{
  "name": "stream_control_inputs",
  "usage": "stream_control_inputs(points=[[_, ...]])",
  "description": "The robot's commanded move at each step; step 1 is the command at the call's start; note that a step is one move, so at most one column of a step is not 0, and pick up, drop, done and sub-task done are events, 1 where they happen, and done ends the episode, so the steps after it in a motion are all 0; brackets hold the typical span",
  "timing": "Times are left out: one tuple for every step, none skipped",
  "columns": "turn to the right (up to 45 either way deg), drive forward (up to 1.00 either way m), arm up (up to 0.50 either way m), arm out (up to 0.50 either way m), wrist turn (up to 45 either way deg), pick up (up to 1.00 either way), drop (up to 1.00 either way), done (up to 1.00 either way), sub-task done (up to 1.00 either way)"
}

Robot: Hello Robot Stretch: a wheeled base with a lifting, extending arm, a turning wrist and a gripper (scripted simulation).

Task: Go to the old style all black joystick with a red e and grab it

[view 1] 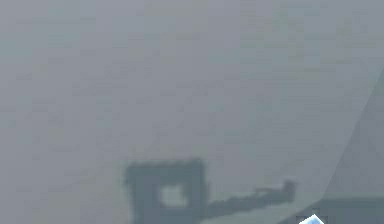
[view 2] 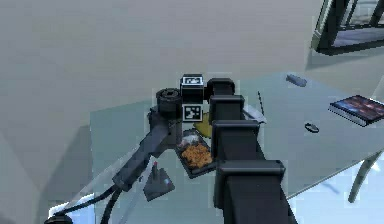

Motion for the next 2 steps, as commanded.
stream_control_inputs(points=[[0.0,0.0,0.0,0.0,45.0,0.0,0.0,0.0,0.0],[0.0,0.0,0.0,0.0,45.0,0.0,0.0,0.0,0.0]])
